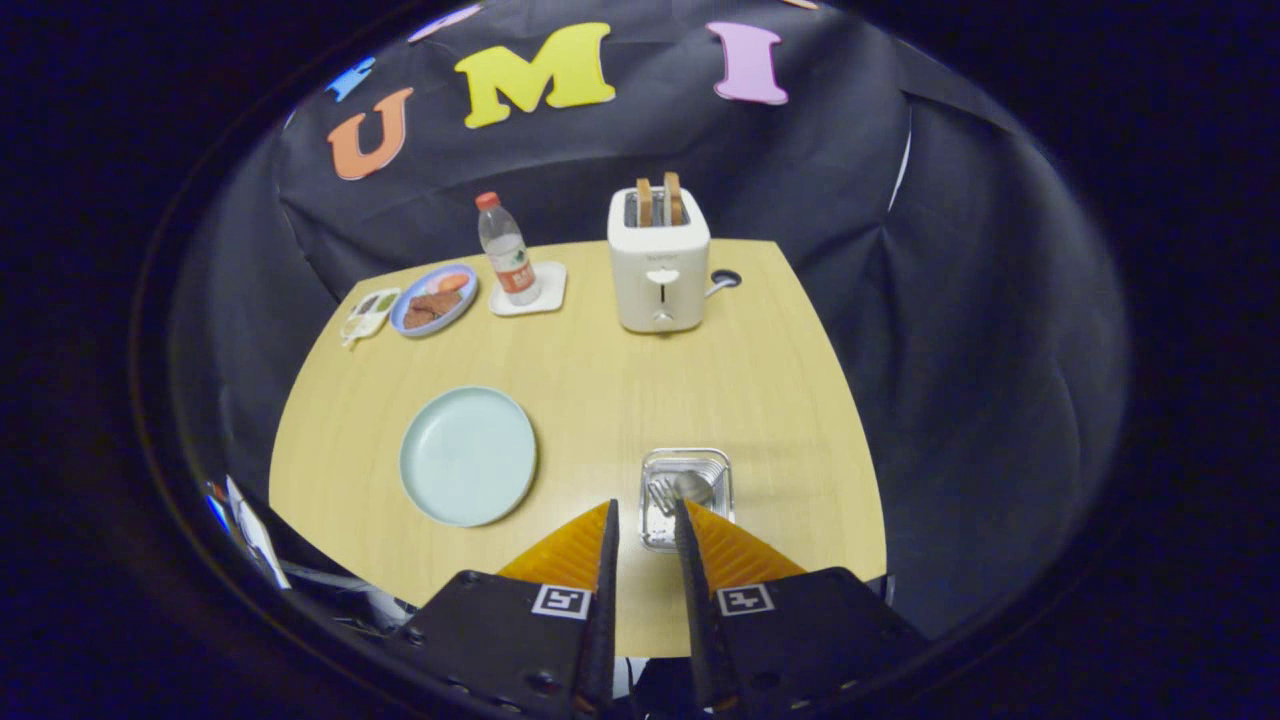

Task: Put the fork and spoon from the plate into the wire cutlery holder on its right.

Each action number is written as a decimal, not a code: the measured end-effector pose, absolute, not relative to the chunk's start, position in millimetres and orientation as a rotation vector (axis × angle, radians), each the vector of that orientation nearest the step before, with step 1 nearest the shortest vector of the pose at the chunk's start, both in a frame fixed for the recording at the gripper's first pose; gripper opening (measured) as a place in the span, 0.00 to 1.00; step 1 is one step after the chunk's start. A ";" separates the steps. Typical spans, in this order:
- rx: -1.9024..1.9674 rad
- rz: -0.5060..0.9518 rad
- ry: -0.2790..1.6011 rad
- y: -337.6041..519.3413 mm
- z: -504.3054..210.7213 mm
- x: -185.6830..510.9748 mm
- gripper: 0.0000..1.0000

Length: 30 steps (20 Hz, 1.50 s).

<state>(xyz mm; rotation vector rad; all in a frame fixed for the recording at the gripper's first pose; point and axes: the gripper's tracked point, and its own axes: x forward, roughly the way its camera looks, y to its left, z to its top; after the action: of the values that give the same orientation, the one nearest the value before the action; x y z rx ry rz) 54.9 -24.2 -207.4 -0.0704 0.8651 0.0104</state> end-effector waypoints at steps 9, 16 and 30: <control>-0.021 0.099 0.559 85.8 -101.1 26.9 0.67; -0.090 0.112 0.328 136.8 -25.9 0.6 0.93; -0.094 0.034 0.070 165.8 25.3 -33.4 0.95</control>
<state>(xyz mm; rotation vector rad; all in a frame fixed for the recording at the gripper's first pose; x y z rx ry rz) -33.4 165.8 25.3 -0.0942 0.0704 0.0343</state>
